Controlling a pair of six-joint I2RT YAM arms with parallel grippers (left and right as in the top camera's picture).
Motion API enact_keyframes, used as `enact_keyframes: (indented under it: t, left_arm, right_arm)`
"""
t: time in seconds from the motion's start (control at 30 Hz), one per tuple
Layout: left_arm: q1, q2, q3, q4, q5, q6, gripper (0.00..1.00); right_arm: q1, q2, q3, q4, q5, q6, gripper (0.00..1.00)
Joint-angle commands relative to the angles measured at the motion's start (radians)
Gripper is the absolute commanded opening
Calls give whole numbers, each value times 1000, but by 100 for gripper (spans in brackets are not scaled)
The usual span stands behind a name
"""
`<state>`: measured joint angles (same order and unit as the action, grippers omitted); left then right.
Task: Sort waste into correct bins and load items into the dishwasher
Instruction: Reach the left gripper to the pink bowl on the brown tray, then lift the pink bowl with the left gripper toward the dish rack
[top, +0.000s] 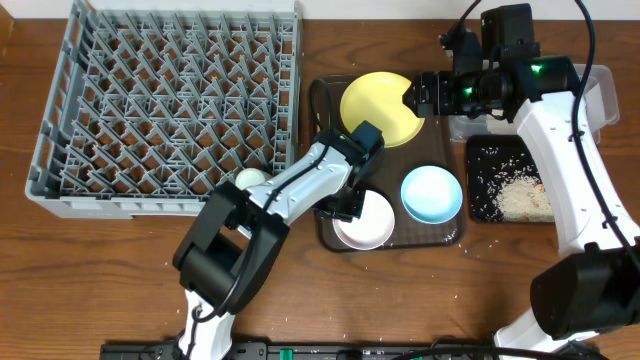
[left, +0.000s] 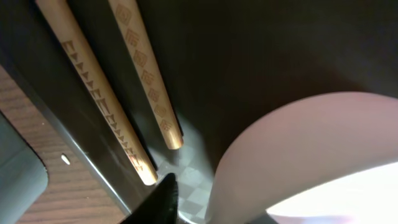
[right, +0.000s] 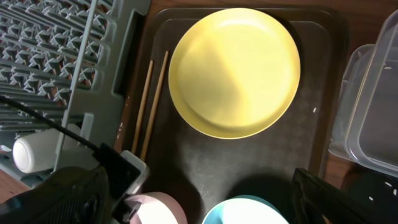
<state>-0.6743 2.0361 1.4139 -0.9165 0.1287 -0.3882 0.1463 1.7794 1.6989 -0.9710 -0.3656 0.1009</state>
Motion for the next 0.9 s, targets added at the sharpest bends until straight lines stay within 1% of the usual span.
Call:
enact_keyframes:
  t: [0.0, 0.07, 0.2, 0.27, 0.33, 0.4, 0.57, 0.67, 0.87]
  left_arm:
    - [-1, 10, -5, -1, 4, 2, 19]
    - [-1, 10, -5, -1, 11, 2, 8]
    - [2, 9, 6, -19, 14, 2, 7]
    - [6, 4, 36, -52, 12, 3, 7]
    - [12, -15, 66, -78, 3, 10, 7]
    - [19, -46, 88, -96, -35, 11, 7]
    - [53, -163, 114, -104, -241, 27, 7]
    - [87, -239, 114, -90, -372, 64, 7]
    - [164, -373, 114, -2, -665, 140, 7]
  right_arm:
    - [-1, -8, 2, 2, 4, -13, 92]
    - [-1, -8, 2, 2, 4, -13, 92]
    - [-1, -8, 2, 2, 4, -13, 92]
    - [-1, -8, 2, 2, 4, -13, 94]
    - [-1, -8, 2, 2, 3, -13, 99]
    - [-1, -8, 2, 2, 3, -13, 99]
    - [-1, -8, 2, 2, 3, -13, 99]
    - [-1, -8, 2, 2, 3, -13, 99]
    - [-1, -8, 2, 2, 3, -13, 99]
